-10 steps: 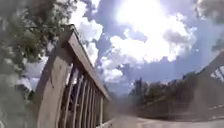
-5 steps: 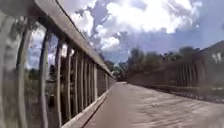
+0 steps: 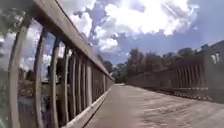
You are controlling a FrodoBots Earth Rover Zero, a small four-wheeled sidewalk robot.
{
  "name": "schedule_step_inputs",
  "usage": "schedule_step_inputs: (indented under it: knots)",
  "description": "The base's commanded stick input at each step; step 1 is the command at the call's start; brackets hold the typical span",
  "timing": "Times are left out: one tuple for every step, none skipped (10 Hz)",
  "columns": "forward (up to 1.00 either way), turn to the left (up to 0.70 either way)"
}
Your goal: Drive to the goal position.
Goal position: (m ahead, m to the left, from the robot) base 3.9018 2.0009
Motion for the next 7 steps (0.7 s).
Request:
schedule_step_inputs:
  knots:
    - [0.70, 0.00]
    - [0.70, 0.00]
    - [0.70, 0.00]
    - [0.70, 0.00]
    - [0.70, 0.00]
    - [0.70, 0.00]
    - [0.70, 0.00]
